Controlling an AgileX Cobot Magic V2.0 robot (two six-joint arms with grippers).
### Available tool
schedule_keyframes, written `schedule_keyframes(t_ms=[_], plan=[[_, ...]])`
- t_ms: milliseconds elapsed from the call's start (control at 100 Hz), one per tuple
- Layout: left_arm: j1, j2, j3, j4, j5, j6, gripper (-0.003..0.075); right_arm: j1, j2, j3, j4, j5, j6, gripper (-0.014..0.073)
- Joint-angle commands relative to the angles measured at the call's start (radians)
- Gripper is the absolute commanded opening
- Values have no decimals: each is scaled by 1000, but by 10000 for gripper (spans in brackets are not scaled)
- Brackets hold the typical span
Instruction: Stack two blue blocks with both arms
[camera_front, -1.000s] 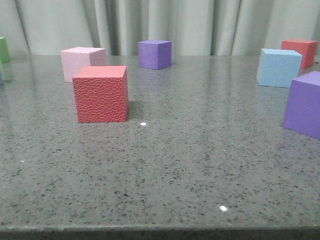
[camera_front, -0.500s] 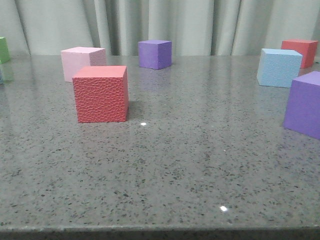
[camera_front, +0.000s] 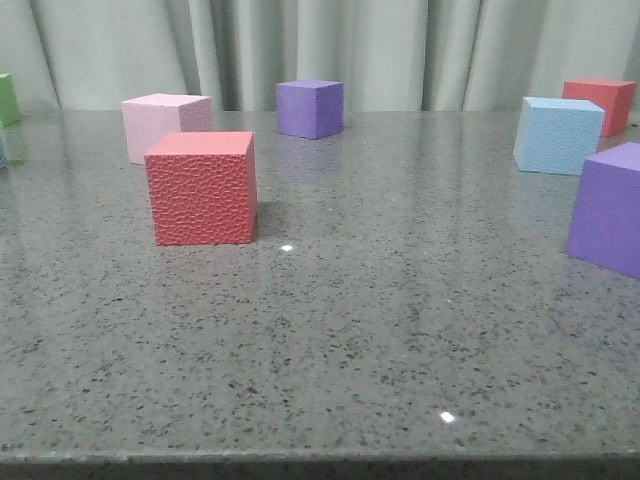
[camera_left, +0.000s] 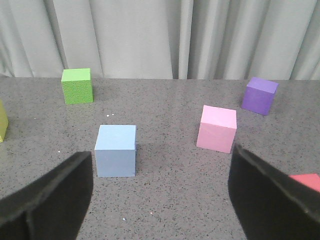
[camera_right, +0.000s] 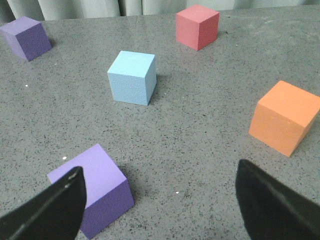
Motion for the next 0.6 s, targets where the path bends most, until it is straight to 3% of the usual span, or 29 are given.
schedule_keyframes(t_ms=[0,260,590], plan=[[-8,11,-33,-13,-89,2,548,-2,17,-40,2,-75,-11,609],[-8,11,-33,-13,-183,2,548,-2,192,-246,13,43,-9,609],[-6,11,-33,-13,-166,2,547,-2,563,-608,117,245,-6,609]])
